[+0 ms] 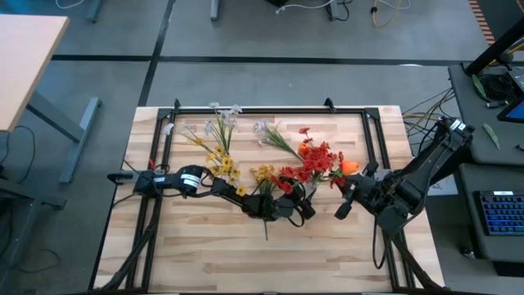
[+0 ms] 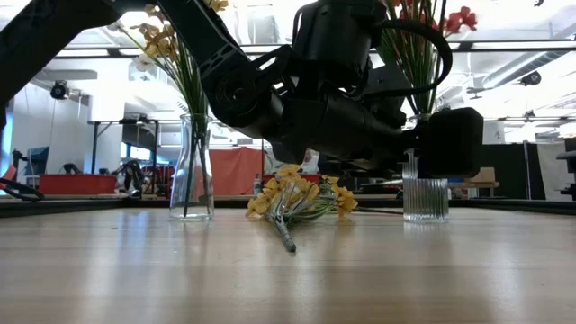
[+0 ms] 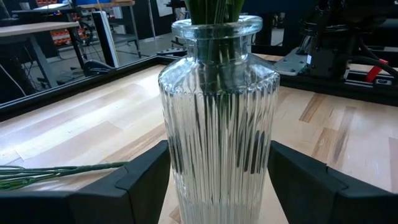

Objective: Sort flowers into vase by color
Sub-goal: Put the orange flower into the right transparent vase

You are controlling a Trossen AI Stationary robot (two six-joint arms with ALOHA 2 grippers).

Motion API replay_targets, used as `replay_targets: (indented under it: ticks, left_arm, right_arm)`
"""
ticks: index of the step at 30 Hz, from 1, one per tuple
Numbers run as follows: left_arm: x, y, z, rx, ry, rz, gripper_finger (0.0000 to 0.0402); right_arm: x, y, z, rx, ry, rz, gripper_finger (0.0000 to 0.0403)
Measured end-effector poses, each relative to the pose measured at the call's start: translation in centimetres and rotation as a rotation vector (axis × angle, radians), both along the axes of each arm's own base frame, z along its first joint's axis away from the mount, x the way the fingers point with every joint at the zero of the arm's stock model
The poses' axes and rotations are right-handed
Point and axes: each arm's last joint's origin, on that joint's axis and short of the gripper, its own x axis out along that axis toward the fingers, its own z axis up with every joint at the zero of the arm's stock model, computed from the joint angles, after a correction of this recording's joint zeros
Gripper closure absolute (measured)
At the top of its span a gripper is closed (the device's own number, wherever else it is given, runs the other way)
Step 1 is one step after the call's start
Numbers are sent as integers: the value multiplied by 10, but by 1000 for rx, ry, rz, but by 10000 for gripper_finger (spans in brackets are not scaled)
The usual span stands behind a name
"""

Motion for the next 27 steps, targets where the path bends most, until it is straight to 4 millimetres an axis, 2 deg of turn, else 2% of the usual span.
replay_targets:
  ticks: [27]
  left_arm:
    - [0, -1, 0, 0, 0, -2, 162]
  right_arm:
    - [8, -12, -11, 17, 44, -9, 390]
